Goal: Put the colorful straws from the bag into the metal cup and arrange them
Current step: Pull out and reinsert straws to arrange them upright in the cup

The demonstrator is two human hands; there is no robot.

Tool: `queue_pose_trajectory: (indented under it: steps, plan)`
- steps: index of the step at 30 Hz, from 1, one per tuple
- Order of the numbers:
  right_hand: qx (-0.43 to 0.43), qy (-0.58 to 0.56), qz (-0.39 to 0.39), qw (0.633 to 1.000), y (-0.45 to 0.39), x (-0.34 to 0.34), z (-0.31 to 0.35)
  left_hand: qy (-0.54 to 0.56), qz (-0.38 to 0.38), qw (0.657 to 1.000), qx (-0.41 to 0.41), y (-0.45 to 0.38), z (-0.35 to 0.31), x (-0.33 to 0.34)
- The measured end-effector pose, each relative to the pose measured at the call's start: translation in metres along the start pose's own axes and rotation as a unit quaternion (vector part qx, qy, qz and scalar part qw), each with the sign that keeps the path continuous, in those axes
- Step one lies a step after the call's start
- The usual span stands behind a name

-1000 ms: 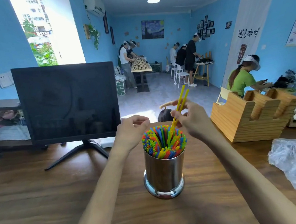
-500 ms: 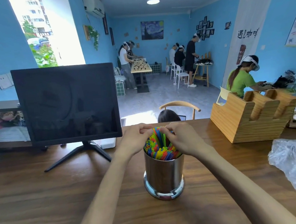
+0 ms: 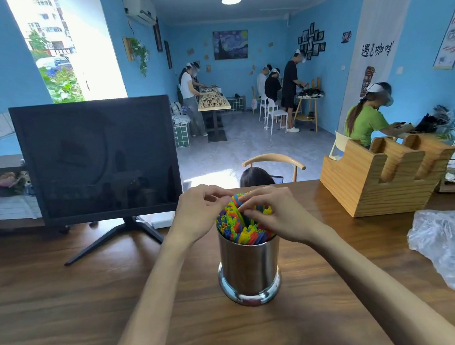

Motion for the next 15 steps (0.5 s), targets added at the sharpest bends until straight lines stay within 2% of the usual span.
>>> queue_pose_trajectory:
  steps: [3,6,9,11,15]
  plan:
    - [0.025,0.017,-0.004,1.000,0.000,-0.003,-0.008,0.004,0.001,1.000,0.028,0.007,-0.006,-0.010]
    - [0.035,0.032,0.009,0.999,0.000,-0.003,-0.012,0.035,0.114,0.991,0.062,0.015,-0.014,-0.023]
    - [0.039,0.025,0.009,0.999,0.000,-0.002,-0.014,-0.029,0.206,0.974,0.085,0.022,-0.018,-0.027]
    - [0.040,0.019,0.012,0.999,0.000,-0.001,-0.013,-0.080,0.217,0.968,0.094,0.023,-0.018,-0.025]
    - [0.044,0.015,0.018,0.999,0.000,-0.002,-0.013,-0.105,0.202,0.968,0.101,0.023,-0.020,-0.018]
Point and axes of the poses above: each hand's wrist, its own y-axis away from the middle knuckle, its own x-axis out of the palm, z = x × y, the point moved 2 cm from there along -y, towards the middle knuckle, and after that the axes turned 3 degrees about x, right-handed, at the moved point
